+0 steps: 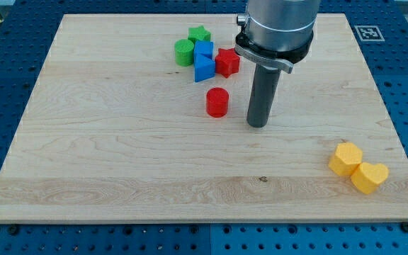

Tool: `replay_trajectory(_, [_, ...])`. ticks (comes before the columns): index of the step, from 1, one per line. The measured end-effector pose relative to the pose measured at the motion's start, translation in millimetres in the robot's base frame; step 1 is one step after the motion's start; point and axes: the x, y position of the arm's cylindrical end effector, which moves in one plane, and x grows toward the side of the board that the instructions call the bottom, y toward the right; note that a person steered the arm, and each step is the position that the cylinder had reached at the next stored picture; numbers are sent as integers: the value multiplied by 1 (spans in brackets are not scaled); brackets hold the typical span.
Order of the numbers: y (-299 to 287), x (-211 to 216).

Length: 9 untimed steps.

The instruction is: Push red circle into the group of blocks

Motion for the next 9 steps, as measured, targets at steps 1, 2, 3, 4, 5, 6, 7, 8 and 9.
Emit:
replay_trajectory(1, [-29, 13])
replay_trajectory(2, [-39, 13])
replay_trajectory(3, [-42, -7])
replay_trajectory(4, [-43, -33])
replay_trajectory(5, [-43, -37])
replay_trajectory(6, [-43, -50])
replay_trajectory(7, [-43, -44])
replay_trajectory(8, [-43, -34])
replay_trajectory(9, [-43, -41])
